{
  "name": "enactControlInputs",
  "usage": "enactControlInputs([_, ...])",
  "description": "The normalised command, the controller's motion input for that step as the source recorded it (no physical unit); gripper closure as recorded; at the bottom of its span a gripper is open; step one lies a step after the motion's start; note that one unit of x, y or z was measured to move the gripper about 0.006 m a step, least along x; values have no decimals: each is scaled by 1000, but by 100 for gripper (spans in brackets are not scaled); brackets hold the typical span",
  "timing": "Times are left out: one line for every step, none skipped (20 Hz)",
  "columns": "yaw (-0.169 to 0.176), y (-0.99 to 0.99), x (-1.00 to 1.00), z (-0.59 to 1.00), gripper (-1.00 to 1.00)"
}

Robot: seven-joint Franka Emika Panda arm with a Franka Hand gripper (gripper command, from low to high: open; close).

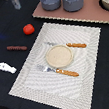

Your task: Place the fish, sausage, and tomato into the frying pan.

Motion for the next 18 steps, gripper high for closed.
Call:
enactControlInputs([0,-1000,0,-320,-100])
enactControlInputs([0,-1000,0,-317,-100])
enactControlInputs([0,-1000,0,-309,-100])
enactControlInputs([0,-1000,0,-303,-100])
enactControlInputs([0,-1000,0,-309,-100])
enactControlInputs([0,-1000,0,-309,-100])
enactControlInputs([0,-1000,0,-303,-100])
enactControlInputs([0,-1000,0,-311,-100])
enactControlInputs([0,-980,0,-309,-100])
enactControlInputs([0,-929,0,-323,-100])
enactControlInputs([0,-897,0,-326,-100])
enactControlInputs([0,-780,0,-357,-100])
enactControlInputs([0,-737,0,-386,-100])
enactControlInputs([0,-723,0,-411,-100])
enactControlInputs([0,-683,0,-409,-100])
enactControlInputs([0,-654,0,-411,-100])
enactControlInputs([0,-611,0,-420,-100])
enactControlInputs([0,-563,0,-434,-100])
